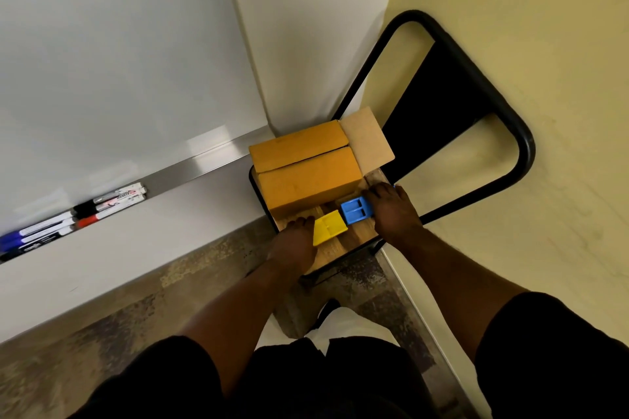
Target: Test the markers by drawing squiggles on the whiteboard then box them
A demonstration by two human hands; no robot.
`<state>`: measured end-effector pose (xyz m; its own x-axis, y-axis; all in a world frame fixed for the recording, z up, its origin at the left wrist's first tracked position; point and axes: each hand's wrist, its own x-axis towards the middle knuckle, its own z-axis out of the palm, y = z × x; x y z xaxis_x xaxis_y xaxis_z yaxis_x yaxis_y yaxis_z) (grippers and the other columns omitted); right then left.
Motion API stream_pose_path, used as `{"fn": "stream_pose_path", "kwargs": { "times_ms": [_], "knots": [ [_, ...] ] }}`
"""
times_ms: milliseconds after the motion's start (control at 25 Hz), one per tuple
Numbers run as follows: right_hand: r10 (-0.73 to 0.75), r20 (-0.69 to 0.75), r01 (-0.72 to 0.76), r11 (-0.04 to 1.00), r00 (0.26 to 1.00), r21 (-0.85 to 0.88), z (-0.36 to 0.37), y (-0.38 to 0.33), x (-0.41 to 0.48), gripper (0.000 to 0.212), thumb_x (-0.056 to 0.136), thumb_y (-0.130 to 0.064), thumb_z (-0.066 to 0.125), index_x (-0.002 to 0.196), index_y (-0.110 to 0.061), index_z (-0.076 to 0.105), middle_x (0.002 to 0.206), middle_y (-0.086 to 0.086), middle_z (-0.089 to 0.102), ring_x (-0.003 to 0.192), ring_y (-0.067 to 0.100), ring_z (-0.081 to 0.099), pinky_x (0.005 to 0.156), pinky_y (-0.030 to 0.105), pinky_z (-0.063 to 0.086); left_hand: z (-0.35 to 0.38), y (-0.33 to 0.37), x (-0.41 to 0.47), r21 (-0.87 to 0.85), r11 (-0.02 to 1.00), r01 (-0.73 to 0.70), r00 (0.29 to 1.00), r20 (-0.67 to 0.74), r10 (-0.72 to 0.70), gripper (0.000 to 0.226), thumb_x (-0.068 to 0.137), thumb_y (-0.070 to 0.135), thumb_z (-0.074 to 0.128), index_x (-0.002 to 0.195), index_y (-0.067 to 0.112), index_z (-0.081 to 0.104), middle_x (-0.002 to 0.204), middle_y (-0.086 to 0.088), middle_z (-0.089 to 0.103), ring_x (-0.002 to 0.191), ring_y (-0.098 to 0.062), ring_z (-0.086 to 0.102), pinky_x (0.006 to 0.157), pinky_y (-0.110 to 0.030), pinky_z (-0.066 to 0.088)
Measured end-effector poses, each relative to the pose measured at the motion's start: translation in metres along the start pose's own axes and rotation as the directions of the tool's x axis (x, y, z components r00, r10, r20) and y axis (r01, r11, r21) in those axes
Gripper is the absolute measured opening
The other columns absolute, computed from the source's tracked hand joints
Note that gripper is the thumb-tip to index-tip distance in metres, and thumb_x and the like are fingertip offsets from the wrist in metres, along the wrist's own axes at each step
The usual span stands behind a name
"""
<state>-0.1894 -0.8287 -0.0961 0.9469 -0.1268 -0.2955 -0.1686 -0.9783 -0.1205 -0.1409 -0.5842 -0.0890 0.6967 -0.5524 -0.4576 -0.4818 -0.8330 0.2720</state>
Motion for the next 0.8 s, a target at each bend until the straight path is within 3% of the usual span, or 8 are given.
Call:
{"fn": "stream_pose_path", "kwargs": {
  "times_ms": [280,440,600,800],
  "knots": [
    [-0.033,-0.093,0.038,0.998,0.995,0.055,-0.019,-0.029,-0.048,0.061,0.068,-0.009,0.071,0.127,-0.018,0.06,0.123,0.008,0.06,0.119,0.033,0.056,0.111,0.051,0.029,-0.024,-0.018,-0.063,-0.058,0.998,-0.005,0.999,-0.051,0.002,0.067,0.087,0.032,0.064,0.147,0.018,0.035,0.141,-0.01,0.049,0.122,-0.028,0.053,0.097,-0.039,0.048],
    [-0.132,-0.088,0.137,0.989,0.987,0.055,-0.029,-0.061,-0.054,0.069,0.071,-0.019,0.073,0.137,-0.021,0.054,0.131,0.005,0.057,0.124,0.03,0.053,0.113,0.05,0.028,-0.044,-0.038,-0.094,-0.135,0.99,0.037,0.989,-0.134,-0.055,0.066,0.083,0.027,0.068,0.143,0.02,0.042,0.136,-0.007,0.055,0.119,-0.026,0.055,0.093,-0.034,0.046],
    [-0.206,-0.039,0.208,0.978,0.978,0.029,-0.036,-0.103,-0.049,0.066,0.082,-0.015,0.063,0.145,-0.023,0.046,0.14,0.004,0.052,0.133,0.028,0.046,0.117,0.046,0.018,-0.054,-0.069,-0.121,-0.117,0.99,0.082,0.978,-0.182,-0.103,0.071,0.081,0.028,0.069,0.145,0.025,0.039,0.136,-0.002,0.054,0.119,-0.024,0.054,0.091,-0.032,0.045],
    [-0.31,-0.073,0.31,0.951,0.948,-0.013,-0.049,-0.166,-0.035,0.067,0.081,-0.019,0.066,0.144,-0.029,0.046,0.141,-0.003,0.052,0.132,0.024,0.046,0.117,0.046,0.022,-0.057,-0.121,-0.155,-0.138,0.981,0.136,0.959,-0.229,-0.165,0.071,0.083,0.034,0.07,0.146,0.025,0.037,0.136,-0.001,0.053,0.12,-0.021,0.052,0.095,-0.034,0.046]
  ]
}}
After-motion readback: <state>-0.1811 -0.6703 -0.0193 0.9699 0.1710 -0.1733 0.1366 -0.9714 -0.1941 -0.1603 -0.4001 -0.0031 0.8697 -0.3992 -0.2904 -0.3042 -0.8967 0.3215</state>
